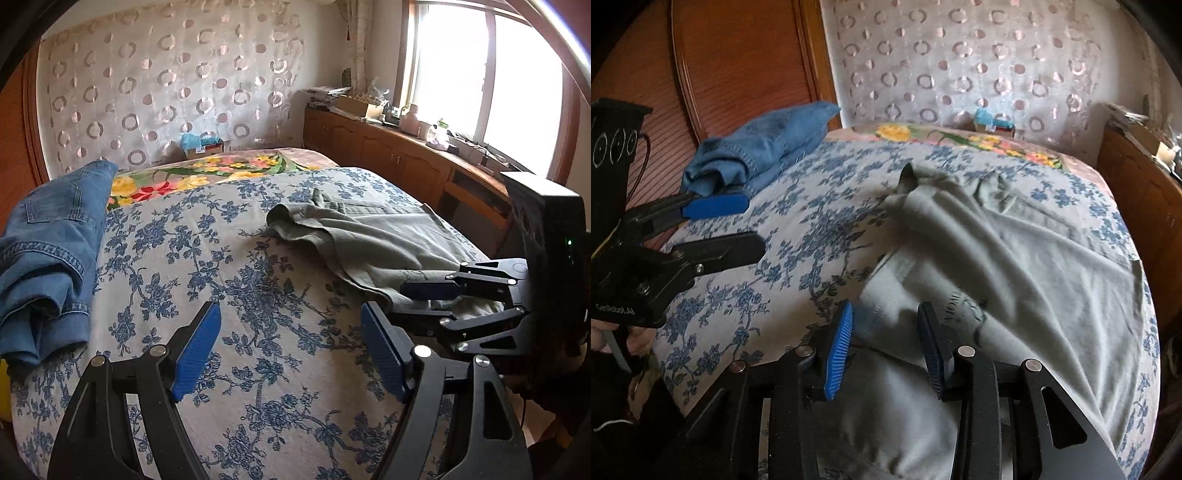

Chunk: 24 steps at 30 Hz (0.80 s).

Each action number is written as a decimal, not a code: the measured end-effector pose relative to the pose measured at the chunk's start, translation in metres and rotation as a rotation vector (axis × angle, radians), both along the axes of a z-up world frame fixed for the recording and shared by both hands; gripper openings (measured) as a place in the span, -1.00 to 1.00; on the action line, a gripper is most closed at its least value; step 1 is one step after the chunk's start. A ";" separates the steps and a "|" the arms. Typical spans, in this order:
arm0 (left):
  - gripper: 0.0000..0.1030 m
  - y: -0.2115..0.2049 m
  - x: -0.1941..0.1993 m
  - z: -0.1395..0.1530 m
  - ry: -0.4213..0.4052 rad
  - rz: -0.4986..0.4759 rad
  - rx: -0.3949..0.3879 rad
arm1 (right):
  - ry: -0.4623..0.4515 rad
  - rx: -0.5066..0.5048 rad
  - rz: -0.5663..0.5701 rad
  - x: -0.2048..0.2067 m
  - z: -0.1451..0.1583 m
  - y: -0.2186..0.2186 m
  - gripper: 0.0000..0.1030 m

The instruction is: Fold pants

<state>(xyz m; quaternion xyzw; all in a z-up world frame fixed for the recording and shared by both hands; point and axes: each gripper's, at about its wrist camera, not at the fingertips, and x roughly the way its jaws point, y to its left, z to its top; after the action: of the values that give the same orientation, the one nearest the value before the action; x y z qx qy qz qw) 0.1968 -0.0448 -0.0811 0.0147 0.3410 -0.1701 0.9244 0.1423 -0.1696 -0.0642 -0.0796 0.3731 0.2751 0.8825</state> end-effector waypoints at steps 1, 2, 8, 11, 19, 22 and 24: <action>0.52 0.002 0.001 -0.001 0.002 0.002 -0.001 | 0.002 -0.019 -0.006 0.003 -0.001 0.003 -0.26; 0.52 0.003 0.002 -0.001 0.004 0.003 -0.001 | 0.000 -0.037 -0.012 0.005 -0.002 0.006 -0.26; 0.52 0.012 0.004 -0.005 0.016 0.019 -0.014 | 0.003 -0.005 -0.018 0.012 0.000 0.005 -0.75; 0.52 0.012 0.005 -0.006 0.020 0.020 -0.014 | -0.017 0.014 -0.026 0.013 0.005 0.001 -0.85; 0.52 0.002 0.013 -0.003 0.017 -0.006 0.010 | -0.053 0.071 -0.122 0.023 0.024 -0.039 -0.86; 0.52 -0.006 0.020 0.003 0.006 -0.027 0.038 | -0.071 0.061 -0.139 0.031 0.031 -0.052 -0.88; 0.52 -0.013 0.026 0.007 0.000 -0.039 0.044 | -0.086 0.046 -0.153 0.037 0.036 -0.060 -0.88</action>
<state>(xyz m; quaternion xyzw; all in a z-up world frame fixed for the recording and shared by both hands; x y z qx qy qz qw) 0.2230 -0.0574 -0.0741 0.0415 0.3444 -0.1809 0.9203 0.1788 -0.2296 -0.0279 -0.0423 0.3334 0.2119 0.9177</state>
